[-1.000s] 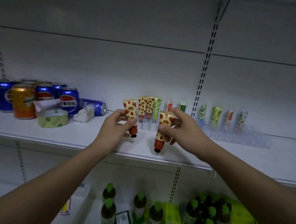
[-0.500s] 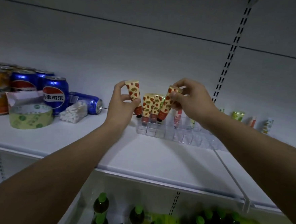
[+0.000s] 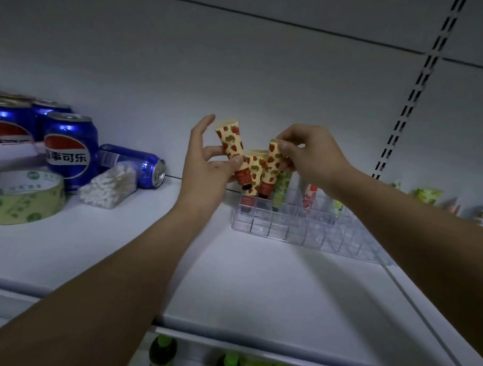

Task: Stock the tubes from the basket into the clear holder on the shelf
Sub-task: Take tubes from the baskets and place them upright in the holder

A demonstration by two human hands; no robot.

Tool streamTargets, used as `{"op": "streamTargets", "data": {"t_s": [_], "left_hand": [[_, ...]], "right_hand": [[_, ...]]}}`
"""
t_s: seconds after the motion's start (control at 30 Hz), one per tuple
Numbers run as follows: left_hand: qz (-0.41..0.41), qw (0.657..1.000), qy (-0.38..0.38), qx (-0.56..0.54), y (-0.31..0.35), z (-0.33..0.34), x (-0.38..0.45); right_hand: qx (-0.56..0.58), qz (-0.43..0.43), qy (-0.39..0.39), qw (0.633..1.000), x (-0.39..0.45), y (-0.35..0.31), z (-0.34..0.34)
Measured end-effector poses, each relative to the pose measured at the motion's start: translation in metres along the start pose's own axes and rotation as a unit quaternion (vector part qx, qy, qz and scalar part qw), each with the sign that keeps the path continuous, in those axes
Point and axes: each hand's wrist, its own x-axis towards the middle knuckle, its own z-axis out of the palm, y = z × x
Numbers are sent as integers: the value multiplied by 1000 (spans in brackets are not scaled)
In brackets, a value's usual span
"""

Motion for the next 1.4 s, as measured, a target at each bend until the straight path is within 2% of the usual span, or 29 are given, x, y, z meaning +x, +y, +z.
{"op": "streamTargets", "data": {"t_s": [0.13, 0.23, 0.3, 0.4, 0.47, 0.67, 0.8, 0.9, 1.07, 1.4], "left_hand": [[5, 998, -50, 30, 2, 6, -3], [4, 997, -58, 46, 2, 6, -4], [3, 996, -62, 57, 1, 5, -4], [3, 995, -66, 72, 1, 5, -6], [0, 995, -64, 75, 1, 5, -8], [7, 991, -81, 107, 1, 4, -16], [10, 987, -81, 136, 2, 8, -21], [8, 986, -79, 146, 2, 7, -23], [10, 972, -120, 199, -4, 6, -26], [14, 963, -100, 250, -10, 5, -24]], "right_hand": [[-45, 20, -64, 997, 3, 5, 5], [-51, 39, -88, 994, -1, 8, 9], [-69, 30, -69, 995, -5, 9, 9], [-144, -22, 24, 989, -19, 8, 6], [-144, -41, 45, 988, -41, 9, 3], [-163, -31, -103, 981, -121, 33, 0], [-192, -9, -209, 959, -154, 46, 0], [-207, 1, -214, 955, -160, 47, 3], [-215, -1, -207, 954, -161, 45, 3], [-200, -1, -190, 961, -159, 51, 5]]}}
